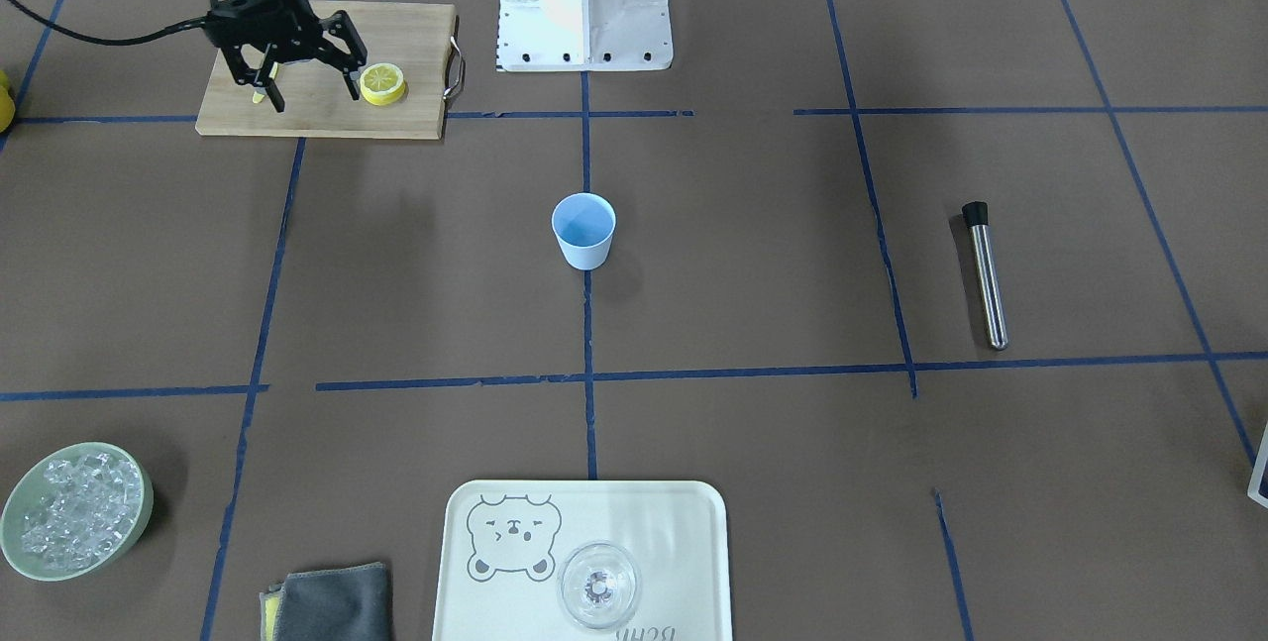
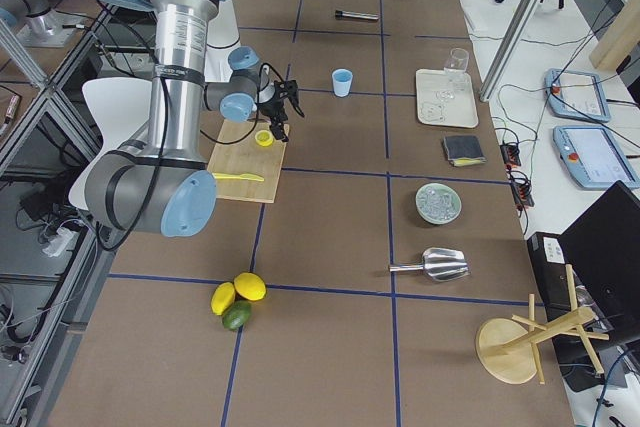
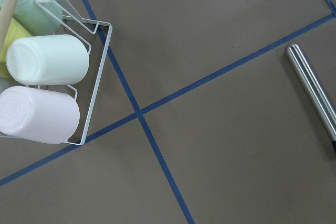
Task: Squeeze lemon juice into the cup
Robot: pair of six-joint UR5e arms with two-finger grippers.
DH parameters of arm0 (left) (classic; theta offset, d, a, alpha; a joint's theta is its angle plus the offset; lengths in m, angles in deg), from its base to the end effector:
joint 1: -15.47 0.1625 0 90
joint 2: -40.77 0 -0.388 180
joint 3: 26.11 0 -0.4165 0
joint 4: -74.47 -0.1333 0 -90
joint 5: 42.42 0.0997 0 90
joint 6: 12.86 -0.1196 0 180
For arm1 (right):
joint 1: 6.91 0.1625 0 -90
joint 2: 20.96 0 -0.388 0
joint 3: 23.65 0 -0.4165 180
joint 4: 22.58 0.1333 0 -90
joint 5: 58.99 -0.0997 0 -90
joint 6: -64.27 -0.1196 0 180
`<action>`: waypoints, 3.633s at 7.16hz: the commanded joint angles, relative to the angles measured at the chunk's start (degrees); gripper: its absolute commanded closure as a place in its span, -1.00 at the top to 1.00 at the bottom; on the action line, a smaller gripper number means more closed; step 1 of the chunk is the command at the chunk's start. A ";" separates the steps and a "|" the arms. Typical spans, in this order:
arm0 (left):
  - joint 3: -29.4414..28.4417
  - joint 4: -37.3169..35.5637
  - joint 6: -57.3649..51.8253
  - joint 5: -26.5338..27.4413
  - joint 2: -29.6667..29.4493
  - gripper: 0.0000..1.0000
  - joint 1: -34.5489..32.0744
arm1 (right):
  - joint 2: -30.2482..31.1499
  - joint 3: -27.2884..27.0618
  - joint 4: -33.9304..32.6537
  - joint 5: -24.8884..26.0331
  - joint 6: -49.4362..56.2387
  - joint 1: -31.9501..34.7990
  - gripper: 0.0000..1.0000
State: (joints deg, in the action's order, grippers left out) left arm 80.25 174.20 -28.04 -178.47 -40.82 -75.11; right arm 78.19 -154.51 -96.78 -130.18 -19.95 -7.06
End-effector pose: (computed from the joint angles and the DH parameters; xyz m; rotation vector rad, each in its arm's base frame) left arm -0.0520 -0.4754 0.5375 0.4004 0.7536 0.3632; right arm -0.4439 -0.1707 0.3296 0.3489 -0.8048 0.0393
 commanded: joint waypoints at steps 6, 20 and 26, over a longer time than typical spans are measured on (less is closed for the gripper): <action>0.34 0.90 -0.02 0.00 0.38 1.00 -0.04 | -0.46 4.30 1.17 3.52 -4.90 -4.59 1.00; 0.43 0.90 -0.02 0.00 0.56 1.00 -0.13 | -1.51 6.14 0.55 3.61 -4.73 -5.99 0.54; 0.43 0.90 -0.02 0.09 0.56 1.00 -0.13 | -1.95 6.32 0.47 3.25 -4.55 -5.91 -0.32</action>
State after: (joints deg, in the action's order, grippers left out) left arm 80.68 175.10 -28.07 -178.40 -40.27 -75.21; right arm 76.37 -148.21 -96.33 -126.82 -24.51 -13.02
